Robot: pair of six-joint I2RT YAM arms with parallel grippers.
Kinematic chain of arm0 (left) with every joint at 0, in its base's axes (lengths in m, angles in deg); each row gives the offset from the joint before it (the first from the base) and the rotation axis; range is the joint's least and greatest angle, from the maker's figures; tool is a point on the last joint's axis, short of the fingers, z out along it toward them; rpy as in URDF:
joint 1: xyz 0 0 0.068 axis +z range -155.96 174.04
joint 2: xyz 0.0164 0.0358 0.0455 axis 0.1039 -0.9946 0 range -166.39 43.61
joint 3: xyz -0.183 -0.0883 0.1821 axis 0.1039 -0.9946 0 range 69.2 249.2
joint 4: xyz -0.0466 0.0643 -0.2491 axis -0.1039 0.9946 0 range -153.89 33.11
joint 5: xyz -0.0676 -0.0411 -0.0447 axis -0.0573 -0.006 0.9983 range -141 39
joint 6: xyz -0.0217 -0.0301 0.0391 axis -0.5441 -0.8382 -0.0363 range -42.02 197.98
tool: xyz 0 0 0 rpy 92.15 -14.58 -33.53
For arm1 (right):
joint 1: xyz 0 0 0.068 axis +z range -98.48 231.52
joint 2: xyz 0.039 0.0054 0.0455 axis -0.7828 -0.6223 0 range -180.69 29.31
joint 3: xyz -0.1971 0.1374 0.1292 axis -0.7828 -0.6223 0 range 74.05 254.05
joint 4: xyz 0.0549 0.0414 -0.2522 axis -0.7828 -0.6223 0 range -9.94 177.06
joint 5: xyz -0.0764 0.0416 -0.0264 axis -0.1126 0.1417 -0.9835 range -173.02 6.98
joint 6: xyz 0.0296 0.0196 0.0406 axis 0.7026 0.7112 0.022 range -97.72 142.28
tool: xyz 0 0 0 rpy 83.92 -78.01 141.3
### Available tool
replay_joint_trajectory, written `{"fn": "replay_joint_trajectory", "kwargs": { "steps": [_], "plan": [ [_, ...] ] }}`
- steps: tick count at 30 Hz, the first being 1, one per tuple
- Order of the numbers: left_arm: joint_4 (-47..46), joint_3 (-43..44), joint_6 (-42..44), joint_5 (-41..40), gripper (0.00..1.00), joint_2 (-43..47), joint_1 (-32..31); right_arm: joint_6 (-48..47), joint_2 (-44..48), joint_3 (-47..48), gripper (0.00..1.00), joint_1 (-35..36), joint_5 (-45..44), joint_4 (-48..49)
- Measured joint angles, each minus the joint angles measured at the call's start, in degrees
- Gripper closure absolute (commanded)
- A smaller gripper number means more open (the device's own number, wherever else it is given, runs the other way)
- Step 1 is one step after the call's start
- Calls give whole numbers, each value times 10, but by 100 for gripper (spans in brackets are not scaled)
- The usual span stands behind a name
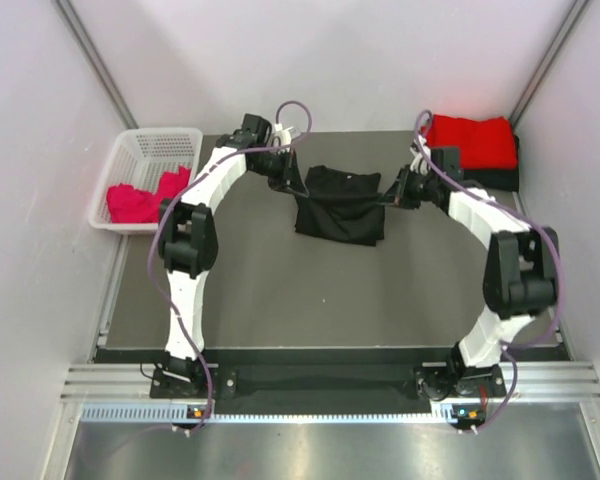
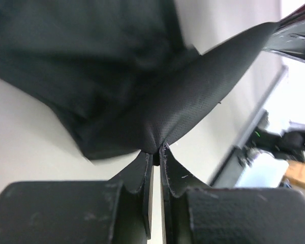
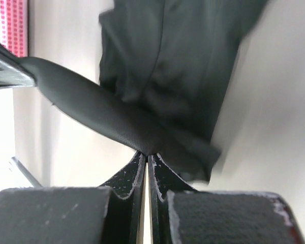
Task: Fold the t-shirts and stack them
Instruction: Fold the tshirt
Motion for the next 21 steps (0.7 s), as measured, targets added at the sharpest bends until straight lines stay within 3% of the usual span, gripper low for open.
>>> {"fn": "replay_joint_trajectory", "kwargs": {
  "steps": [11,12,15,16,17,19,21],
  "plan": [
    [-73,185,-14,-40,100,-172,29,-1,-219,237,100,0,1,40],
    [-85,203,-15,-44,98,-185,31,-1,-231,250,100,0,0,43],
    [-136,229,-21,-59,77,-212,31,0,-264,280,97,0,-6,52],
    [-156,233,-24,-64,66,-220,31,0,-275,289,83,0,-10,55],
    [-179,234,-27,-69,46,-227,31,4,-286,297,66,0,-14,59],
    [-224,240,-35,-86,41,-241,31,3,-305,308,41,0,-20,71],
    [-256,252,-37,-111,37,-257,30,-3,-321,316,38,0,-28,79]
  ]
}}
